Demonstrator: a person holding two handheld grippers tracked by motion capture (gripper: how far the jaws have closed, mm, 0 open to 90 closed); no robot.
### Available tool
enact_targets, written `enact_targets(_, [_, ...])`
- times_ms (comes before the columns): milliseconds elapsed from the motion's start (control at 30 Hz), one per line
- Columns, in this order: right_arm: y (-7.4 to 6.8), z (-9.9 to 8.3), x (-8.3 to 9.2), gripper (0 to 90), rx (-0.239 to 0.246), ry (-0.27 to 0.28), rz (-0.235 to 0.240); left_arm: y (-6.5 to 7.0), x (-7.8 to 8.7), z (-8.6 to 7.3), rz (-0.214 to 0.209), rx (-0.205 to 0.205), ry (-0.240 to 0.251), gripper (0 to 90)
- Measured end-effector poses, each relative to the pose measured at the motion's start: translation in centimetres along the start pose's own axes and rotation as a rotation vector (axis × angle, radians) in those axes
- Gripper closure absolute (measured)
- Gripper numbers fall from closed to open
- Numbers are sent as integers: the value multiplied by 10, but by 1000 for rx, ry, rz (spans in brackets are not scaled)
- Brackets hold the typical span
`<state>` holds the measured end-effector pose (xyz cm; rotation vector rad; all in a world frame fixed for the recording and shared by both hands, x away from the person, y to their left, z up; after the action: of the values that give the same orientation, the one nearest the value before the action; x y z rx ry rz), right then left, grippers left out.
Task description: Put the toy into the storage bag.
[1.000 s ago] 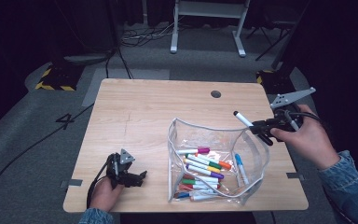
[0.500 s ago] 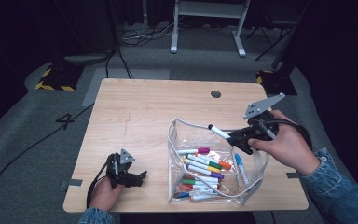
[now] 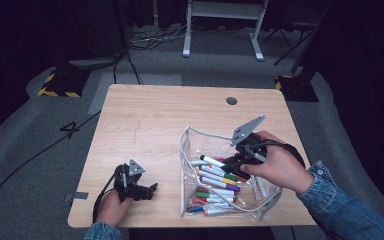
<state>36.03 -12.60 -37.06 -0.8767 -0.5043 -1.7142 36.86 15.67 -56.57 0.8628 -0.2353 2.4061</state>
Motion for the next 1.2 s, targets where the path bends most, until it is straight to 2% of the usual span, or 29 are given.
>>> enact_targets(200, [-7,-7,-26,771,7,-63,43,0,0,0,0,0,0,0])
enact_targets(433, [-10,-18,-51,770,16,-152,62,0,0,0,0,0,0,0])
enact_targets(533, [-12,-23,-57,771,12,-197,64,0,0,0,-1,1,0,0])
enact_targets(800, [-15,-34,-68,771,65,-296,71,0,0,0,-1,1,0,0])
enact_targets(833, [-16,-36,-69,897,67,-311,72,0,0,0,-2,1,0,0])
enact_targets(867, [-18,-37,-69,896,74,-327,88,0,0,0,-1,0,0,0])
enact_targets(933, [-18,-39,-70,898,84,-345,92,0,0,0,-1,0,0,0])
enact_targets(1100, [-19,-43,-70,839,76,-356,95,0,0,0,-1,0,0,0])
enact_targets(1200, [-17,-41,-66,785,68,-327,83,0,0,0,-1,0,0,0])
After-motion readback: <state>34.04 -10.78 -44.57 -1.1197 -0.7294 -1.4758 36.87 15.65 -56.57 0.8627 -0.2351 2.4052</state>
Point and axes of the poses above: each handheld gripper's, and its own axes: x roughly backward along the jaws, z roughly out of its top, y roughly to its right, the point moved 7 cm from there along -x, roughly forward along the jaws, and after that the axes turned 9 degrees about y, right-handed, at the moved point
